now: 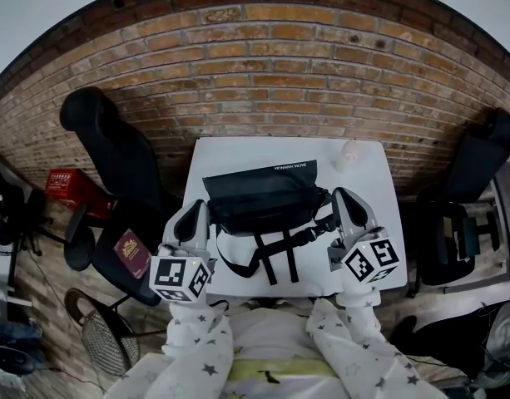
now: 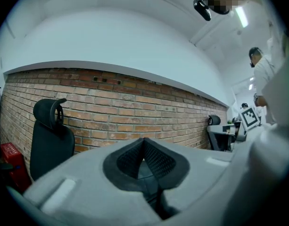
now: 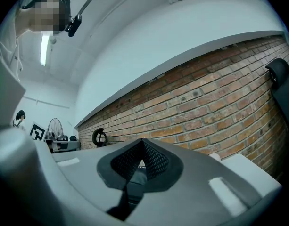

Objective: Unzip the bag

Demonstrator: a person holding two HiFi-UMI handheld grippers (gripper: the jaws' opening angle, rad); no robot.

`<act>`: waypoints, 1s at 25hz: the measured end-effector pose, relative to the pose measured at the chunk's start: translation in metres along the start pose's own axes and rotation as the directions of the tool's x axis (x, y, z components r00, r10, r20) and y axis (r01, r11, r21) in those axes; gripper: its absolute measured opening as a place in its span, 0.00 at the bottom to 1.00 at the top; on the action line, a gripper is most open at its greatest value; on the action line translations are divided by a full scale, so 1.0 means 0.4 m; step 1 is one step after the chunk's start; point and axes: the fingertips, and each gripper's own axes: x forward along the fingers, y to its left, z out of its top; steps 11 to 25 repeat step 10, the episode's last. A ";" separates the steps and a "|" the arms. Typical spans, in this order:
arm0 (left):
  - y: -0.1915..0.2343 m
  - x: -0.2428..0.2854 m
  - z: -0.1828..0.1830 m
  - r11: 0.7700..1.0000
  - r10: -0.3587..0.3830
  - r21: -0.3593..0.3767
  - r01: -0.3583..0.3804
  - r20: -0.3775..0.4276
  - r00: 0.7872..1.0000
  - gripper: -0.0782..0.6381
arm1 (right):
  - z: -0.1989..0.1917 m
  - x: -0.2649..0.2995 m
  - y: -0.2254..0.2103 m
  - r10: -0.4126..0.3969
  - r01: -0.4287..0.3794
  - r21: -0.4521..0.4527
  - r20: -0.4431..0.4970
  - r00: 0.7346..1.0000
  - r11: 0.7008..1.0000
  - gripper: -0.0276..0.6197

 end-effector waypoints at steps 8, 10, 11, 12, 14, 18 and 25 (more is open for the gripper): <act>0.006 0.005 -0.003 1.000 0.003 0.003 -0.003 -0.008 1.000 0.11 | 0.002 0.002 -0.003 -0.011 0.011 -0.003 -0.007 1.000 1.000 0.05; 0.007 0.006 -0.003 1.000 0.005 0.004 -0.005 -0.008 1.000 0.11 | 0.005 0.002 -0.003 -0.013 0.013 -0.004 -0.009 1.000 1.000 0.05; 0.007 0.006 -0.003 1.000 0.005 0.004 -0.005 -0.008 1.000 0.11 | 0.005 0.002 -0.003 -0.013 0.013 -0.004 -0.009 1.000 1.000 0.05; 0.007 0.006 -0.003 1.000 0.005 0.004 -0.005 -0.008 1.000 0.11 | 0.005 0.002 -0.003 -0.013 0.013 -0.004 -0.009 1.000 1.000 0.05; 0.007 0.006 -0.003 1.000 0.005 0.004 -0.005 -0.008 1.000 0.11 | 0.005 0.002 -0.003 -0.013 0.013 -0.004 -0.009 1.000 1.000 0.05; 0.007 0.006 -0.003 1.000 0.005 0.004 -0.005 -0.008 1.000 0.11 | 0.005 0.002 -0.003 -0.013 0.013 -0.004 -0.009 1.000 1.000 0.05; 0.007 0.006 -0.003 1.000 0.005 0.004 -0.005 -0.008 1.000 0.11 | 0.005 0.002 -0.003 -0.013 0.013 -0.004 -0.009 1.000 1.000 0.05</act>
